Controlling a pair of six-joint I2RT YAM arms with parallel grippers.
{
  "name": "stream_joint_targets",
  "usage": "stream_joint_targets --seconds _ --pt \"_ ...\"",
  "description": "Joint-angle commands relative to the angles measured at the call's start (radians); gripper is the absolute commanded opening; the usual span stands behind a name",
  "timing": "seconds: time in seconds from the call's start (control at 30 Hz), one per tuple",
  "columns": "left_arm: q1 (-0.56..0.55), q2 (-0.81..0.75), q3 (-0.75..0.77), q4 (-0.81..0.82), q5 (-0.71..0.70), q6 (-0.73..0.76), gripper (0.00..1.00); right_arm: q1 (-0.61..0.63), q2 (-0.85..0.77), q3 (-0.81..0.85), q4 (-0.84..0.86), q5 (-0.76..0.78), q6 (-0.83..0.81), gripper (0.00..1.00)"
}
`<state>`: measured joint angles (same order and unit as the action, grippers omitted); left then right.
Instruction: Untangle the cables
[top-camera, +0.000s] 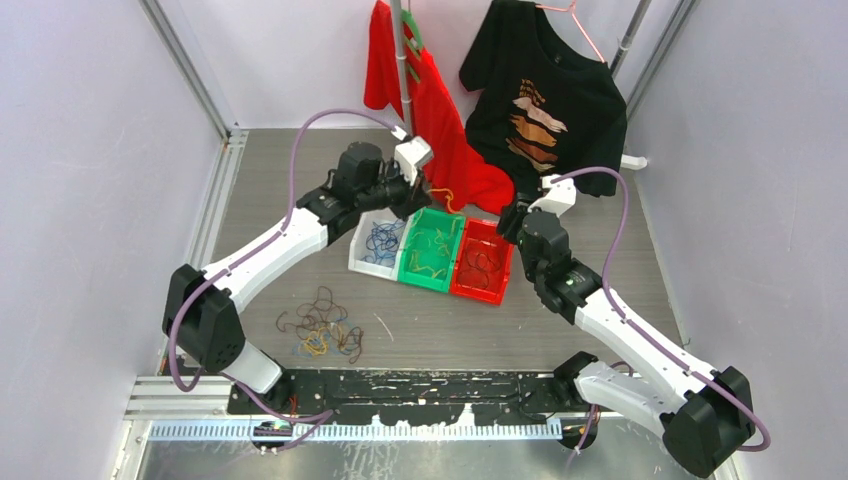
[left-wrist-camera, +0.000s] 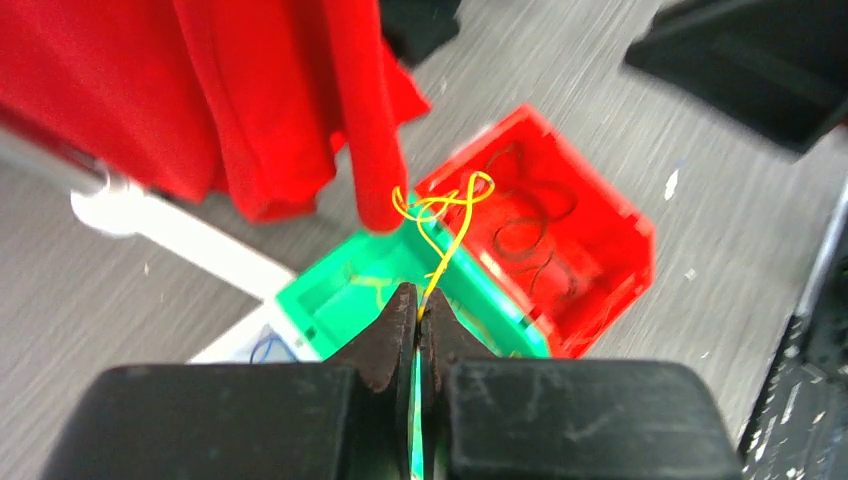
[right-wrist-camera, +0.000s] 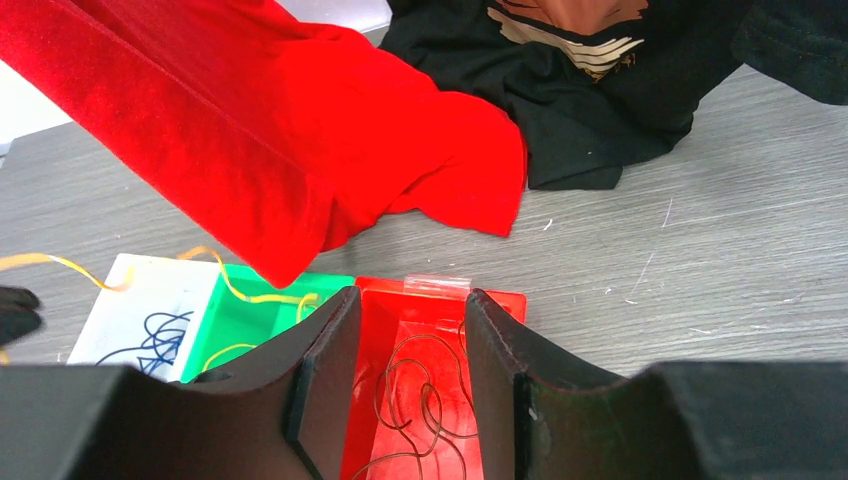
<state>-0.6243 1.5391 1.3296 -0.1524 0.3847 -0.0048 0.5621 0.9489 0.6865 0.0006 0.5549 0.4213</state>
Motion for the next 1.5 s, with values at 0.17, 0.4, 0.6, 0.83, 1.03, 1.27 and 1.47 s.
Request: stream_joint_targets --seconds 0.17,0.4,0.6,0.83,1.03,1.27,1.47 --pt "-0.002 -0.095 -0.118 -0.012 -0.077 0.151 0.00 -0.009 0.002 0.009 0.068 -0.007 0.014 0.46" --pt "-0.039 -0.014 -0.100 -0.055 -0.071 0.181 0.00 -0.016 0.010 0.001 0.077 -0.007 0.019 0.46" --pt "-0.078 0.129 0.019 -0.071 -0.114 0.135 0.00 -0.030 -0.003 -0.020 0.088 -0.003 0.023 0.45" --pt "-0.124 0.283 0.177 -0.114 -0.193 0.008 0.00 -0.054 -0.040 -0.051 0.101 -0.008 0.027 0.45" --pt "-0.126 0.355 0.249 -0.050 -0.187 -0.081 0.00 -0.060 -0.049 -0.063 0.106 -0.030 0.038 0.44" --pt "-0.119 0.354 0.159 0.033 -0.199 -0.113 0.00 -0.062 -0.053 -0.079 0.111 -0.042 0.054 0.43" --pt "-0.095 0.295 0.005 0.072 -0.269 0.006 0.00 -0.064 -0.057 -0.083 0.105 -0.040 0.051 0.43"
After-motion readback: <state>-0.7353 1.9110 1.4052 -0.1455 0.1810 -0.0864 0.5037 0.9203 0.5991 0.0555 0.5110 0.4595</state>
